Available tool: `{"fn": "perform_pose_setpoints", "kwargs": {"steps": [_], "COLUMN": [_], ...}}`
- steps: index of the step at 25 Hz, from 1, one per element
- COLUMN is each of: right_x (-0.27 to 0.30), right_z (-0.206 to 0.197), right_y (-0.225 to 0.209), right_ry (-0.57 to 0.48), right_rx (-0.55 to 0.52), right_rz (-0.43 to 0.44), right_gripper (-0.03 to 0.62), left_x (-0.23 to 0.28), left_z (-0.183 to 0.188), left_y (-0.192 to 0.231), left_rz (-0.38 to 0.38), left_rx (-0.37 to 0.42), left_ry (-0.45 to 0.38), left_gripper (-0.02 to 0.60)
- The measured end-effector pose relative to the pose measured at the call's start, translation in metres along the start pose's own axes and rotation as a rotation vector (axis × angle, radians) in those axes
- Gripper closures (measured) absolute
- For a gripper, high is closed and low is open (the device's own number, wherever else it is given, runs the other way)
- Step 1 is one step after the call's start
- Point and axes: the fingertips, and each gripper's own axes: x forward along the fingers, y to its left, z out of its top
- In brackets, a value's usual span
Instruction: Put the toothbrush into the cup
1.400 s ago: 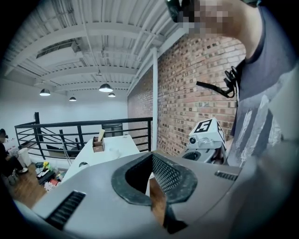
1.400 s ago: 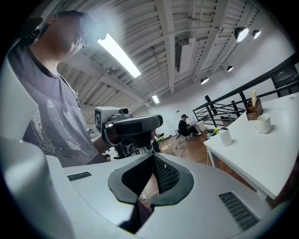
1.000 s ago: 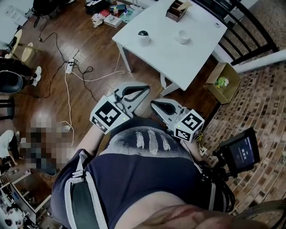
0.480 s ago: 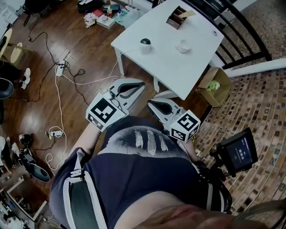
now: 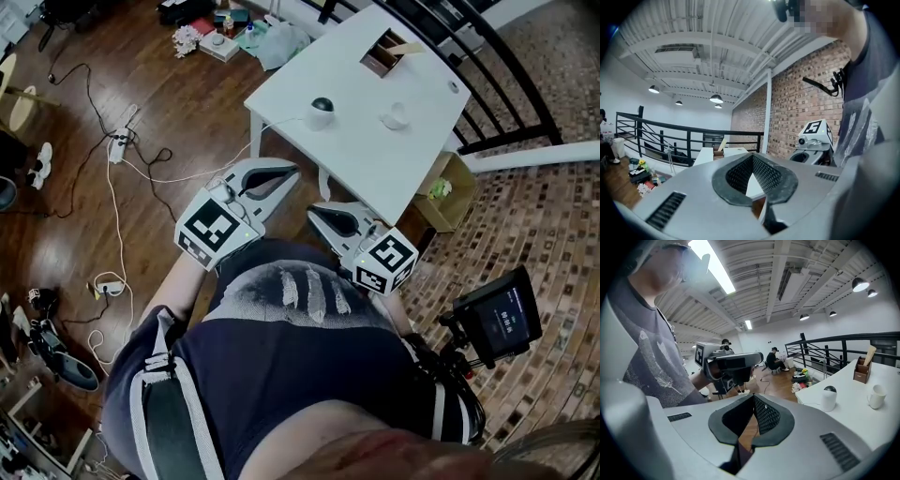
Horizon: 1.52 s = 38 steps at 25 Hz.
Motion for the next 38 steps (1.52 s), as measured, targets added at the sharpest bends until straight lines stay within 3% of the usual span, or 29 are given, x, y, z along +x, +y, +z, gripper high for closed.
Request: {"fn": "perform_pose_setpoints", "kwargs": {"steps": [12,19,32,38], "right_x": [0.030,0.038,0.022,0.012], "right_z": [0.003,0.009,0.029,0.040], "right_y": [0.003,-0.005,-0.083,-0.125], "right_ry": [0.056,0.070,0.012,0.025], "right_rx": [-0.006,-0.052,-0.009,-0.088], "right_rz": [-0.007,0.056,0.110,0.132], "right_gripper": [0.595,0.595,0.594,0.594], "left_x": [-0.017,-0.006,0.065,0.094], "left_z": [-0.008,-0.004,0.009,0.008], "left_y": [0.030,0.036,0.058,0.069], "left_rz": [0.006,0.039,0.066,0.073], "left_rx": [-0.035,-0.043,-0.017,-0.020], "left_ry": [-0.037,-0.038,0.046,0.080], "left_gripper": [0.594,0.594,0.594,0.594]}}
